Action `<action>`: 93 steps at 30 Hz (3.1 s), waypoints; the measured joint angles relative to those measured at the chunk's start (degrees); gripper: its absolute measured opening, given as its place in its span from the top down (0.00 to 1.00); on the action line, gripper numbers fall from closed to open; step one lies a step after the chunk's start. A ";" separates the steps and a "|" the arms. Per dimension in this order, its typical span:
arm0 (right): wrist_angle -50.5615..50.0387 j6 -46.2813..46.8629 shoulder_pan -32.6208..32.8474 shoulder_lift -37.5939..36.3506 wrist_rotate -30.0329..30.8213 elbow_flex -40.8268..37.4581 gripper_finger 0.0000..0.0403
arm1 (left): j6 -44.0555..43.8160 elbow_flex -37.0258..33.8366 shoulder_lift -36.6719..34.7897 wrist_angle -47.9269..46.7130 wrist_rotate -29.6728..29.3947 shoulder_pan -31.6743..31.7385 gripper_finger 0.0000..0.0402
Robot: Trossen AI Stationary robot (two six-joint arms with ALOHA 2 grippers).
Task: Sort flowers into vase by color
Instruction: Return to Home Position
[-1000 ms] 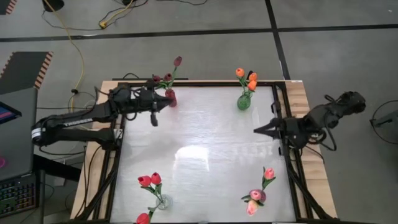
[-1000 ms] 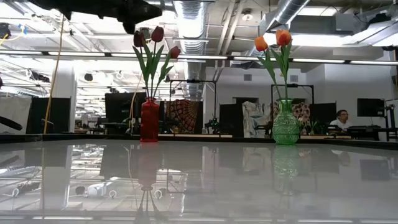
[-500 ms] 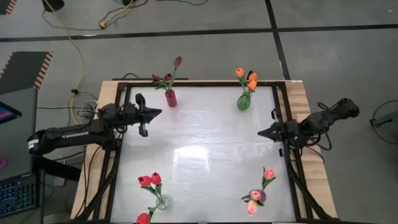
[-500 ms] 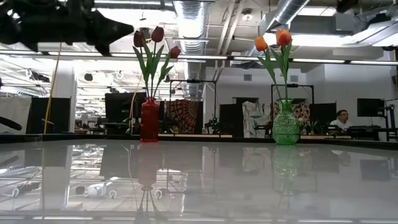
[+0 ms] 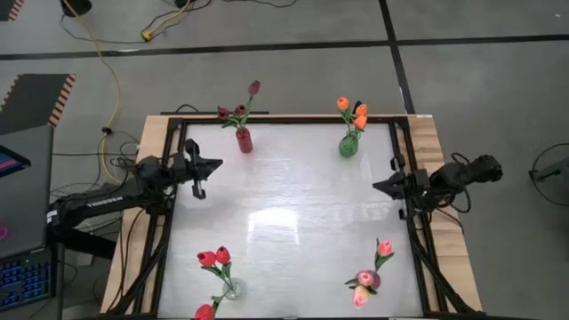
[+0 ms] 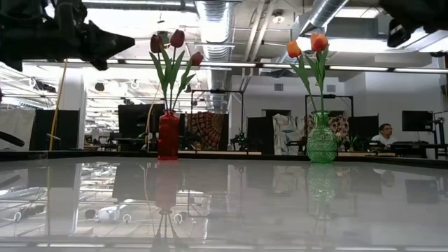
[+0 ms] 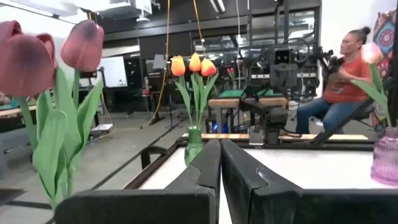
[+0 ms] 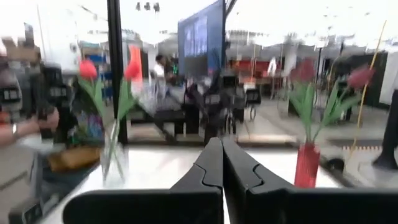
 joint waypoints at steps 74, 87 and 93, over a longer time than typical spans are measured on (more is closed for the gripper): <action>6.55 2.21 -9.73 -0.05 -2.99 -14.00 0.90 | -4.04 -1.71 -17.36 -30.47 -11.14 4.73 1.00; 6.53 2.21 -9.73 -0.05 -2.99 -14.02 0.89 | -4.04 -1.73 -17.51 -30.41 -11.04 -5.16 1.00; 6.53 2.21 -9.73 -0.06 -2.97 -14.02 0.89 | -4.04 -1.73 -17.59 -30.37 -11.04 -6.87 1.00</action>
